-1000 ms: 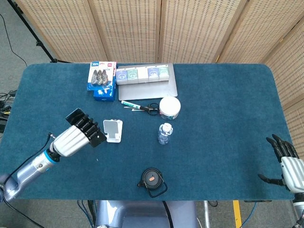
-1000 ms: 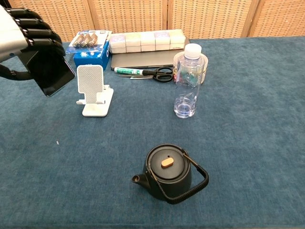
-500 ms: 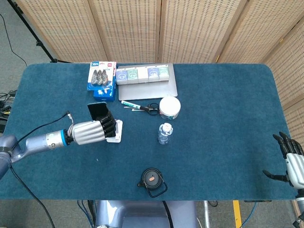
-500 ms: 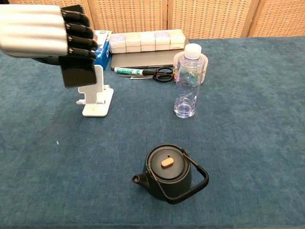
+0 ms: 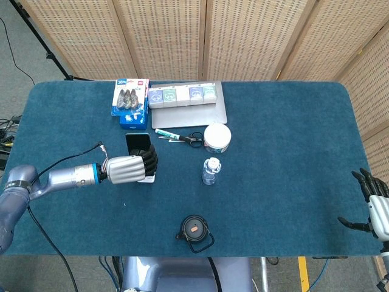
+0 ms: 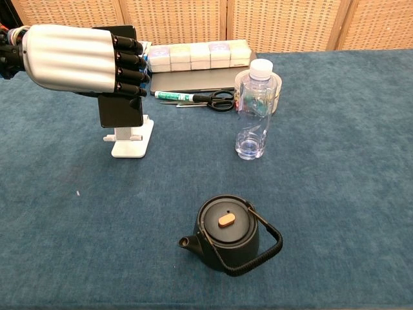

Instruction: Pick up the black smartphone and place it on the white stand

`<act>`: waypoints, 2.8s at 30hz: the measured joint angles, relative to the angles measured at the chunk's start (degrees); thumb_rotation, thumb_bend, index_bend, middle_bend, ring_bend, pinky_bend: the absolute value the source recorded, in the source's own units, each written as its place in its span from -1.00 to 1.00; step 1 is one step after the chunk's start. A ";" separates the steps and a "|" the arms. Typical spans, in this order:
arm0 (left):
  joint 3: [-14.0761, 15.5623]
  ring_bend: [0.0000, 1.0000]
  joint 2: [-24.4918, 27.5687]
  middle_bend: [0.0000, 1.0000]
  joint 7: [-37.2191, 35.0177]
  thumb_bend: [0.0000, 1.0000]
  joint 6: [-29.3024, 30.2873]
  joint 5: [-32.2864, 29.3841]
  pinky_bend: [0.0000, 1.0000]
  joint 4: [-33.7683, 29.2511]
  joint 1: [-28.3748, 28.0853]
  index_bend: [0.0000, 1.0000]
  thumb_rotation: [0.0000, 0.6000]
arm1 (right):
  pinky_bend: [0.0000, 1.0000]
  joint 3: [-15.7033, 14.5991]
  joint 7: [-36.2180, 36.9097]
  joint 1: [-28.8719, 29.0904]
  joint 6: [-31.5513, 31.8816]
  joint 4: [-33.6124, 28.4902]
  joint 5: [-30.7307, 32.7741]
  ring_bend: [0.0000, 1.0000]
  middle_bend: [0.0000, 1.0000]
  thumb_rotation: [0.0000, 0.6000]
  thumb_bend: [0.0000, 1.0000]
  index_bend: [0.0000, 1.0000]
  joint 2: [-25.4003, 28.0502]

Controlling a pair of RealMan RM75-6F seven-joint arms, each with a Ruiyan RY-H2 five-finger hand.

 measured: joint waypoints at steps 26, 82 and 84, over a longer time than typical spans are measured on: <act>3.72 -0.34 -1.05 -0.22 4.34 -0.29 -1.86 -2.62 -0.10 -0.63 -0.61 0.25 1.00 | -1.00 -0.01 1.05 -0.19 0.09 -0.27 -0.77 -1.00 -1.00 1.00 -1.00 -1.00 0.43; 5.06 -0.92 -0.11 -1.00 8.95 -0.58 -4.21 -6.66 -0.14 -5.03 0.26 -0.63 1.00 | -1.00 -0.03 2.59 -0.60 0.63 -0.99 -1.54 -1.00 -1.00 1.00 -1.00 -1.00 1.33; 5.18 -0.94 0.50 -1.00 9.14 -0.65 -4.22 -6.64 -0.14 -5.71 0.43 -0.65 1.00 | -1.00 -0.01 2.54 -0.60 0.62 -1.05 -1.46 -1.00 -1.00 1.00 -1.00 -1.00 1.33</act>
